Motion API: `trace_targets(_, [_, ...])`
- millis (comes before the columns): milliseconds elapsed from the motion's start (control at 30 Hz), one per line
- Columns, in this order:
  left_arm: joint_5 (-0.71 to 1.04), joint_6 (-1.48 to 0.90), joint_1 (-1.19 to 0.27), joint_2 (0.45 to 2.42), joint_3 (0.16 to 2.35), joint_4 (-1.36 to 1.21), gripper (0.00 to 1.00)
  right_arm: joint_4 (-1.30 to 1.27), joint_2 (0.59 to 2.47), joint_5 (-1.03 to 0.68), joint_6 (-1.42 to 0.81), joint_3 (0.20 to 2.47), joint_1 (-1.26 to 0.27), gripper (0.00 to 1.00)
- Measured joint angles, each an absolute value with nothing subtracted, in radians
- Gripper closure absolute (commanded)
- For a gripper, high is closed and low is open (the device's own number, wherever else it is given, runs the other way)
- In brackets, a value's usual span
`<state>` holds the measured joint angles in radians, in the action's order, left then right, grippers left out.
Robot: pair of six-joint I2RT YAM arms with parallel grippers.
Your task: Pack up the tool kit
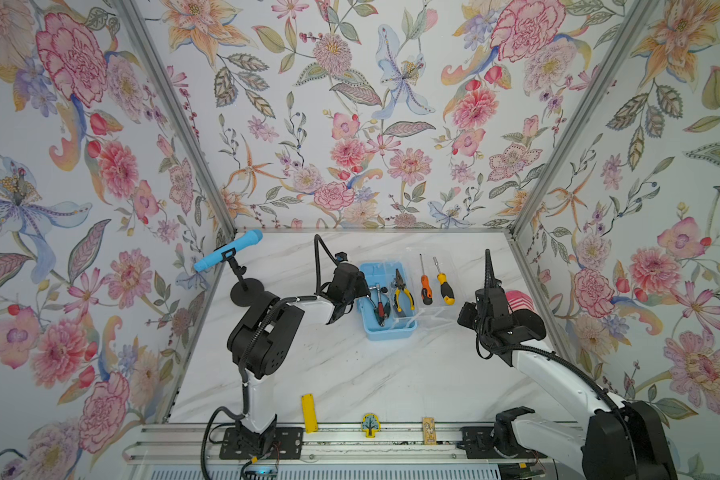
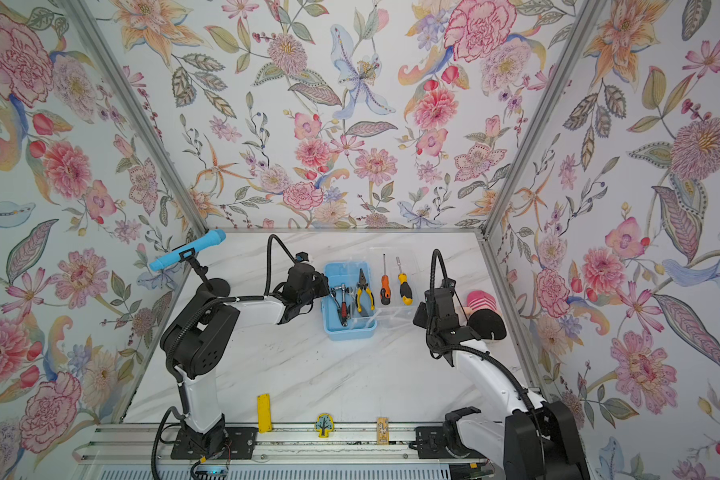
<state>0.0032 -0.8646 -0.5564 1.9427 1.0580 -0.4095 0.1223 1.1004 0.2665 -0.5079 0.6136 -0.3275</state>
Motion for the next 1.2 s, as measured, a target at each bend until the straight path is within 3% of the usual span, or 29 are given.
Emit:
trace_targets(200, [-0.015, -0.884, -0.565, 1.941, 1.047, -0.433, 0.99, 0.116, 1.03, 0.418, -0.402, 0.696, -0.516, 1.0])
trace_targets(567, [-0.026, -0.936, -0.566, 1.941, 1.0, -0.535, 0.99, 0.004, 1.151, 0.487, -0.317, 0.815, -0.786, 1.0])
trace_targets(733, [-0.026, -0.951, -0.567, 1.941, 0.985, -0.572, 0.98, -0.041, 1.211, 0.325, -0.323, 0.852, -0.845, 0.66])
trace_targets(867, [0.014, -0.959, -0.587, 1.943, 0.972, -0.583, 0.96, -0.054, 1.225, 0.129, -0.337, 0.852, -0.887, 0.48])
trace_targets(1033, [0.06, -0.984, -0.613, 1.947, 0.933, -0.654, 0.97, -0.043, 1.216, -0.01, -0.362, 0.852, -0.886, 0.46])
trace_targets(1200, [0.034, -1.025, -0.628, 1.945, 0.887, -0.73, 0.99, -0.017, 1.146, -0.007, -0.411, 0.852, -0.874, 0.46])
